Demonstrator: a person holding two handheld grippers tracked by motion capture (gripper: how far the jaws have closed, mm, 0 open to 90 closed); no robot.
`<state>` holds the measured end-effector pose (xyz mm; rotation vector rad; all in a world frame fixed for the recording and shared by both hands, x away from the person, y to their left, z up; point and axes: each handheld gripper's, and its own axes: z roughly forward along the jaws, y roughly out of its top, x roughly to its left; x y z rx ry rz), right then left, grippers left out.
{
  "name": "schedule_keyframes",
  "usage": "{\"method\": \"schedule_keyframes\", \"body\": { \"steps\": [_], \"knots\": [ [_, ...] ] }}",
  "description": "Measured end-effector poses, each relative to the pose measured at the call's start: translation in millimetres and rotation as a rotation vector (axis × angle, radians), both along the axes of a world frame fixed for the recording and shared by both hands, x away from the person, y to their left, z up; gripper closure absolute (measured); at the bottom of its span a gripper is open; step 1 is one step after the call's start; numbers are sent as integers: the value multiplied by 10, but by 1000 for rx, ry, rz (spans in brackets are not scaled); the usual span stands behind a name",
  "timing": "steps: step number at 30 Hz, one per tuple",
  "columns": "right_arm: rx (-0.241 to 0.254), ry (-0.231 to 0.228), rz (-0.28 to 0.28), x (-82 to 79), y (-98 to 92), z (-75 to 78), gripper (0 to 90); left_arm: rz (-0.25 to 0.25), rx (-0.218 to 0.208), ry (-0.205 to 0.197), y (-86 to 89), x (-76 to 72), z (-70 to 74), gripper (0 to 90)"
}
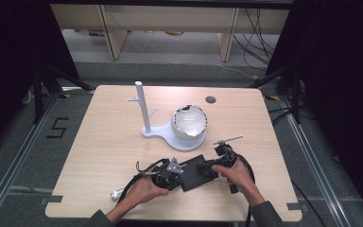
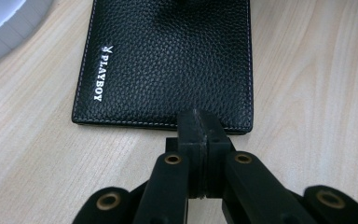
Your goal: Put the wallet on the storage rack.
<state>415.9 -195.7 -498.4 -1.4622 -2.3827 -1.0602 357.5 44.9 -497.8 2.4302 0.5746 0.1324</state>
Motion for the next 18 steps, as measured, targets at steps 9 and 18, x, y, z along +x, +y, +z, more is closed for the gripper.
{"method": "schedule_keyframes", "body": {
  "steps": [9, 18],
  "knots": [
    [97, 7, -20, -20, -58, 44, 561, -25, 26, -15, 10, -2, 1, 889],
    [126, 75, 16, -61, 47, 99, 628, -33, 29, -22, 7, -9, -2, 889]
  ]
}}
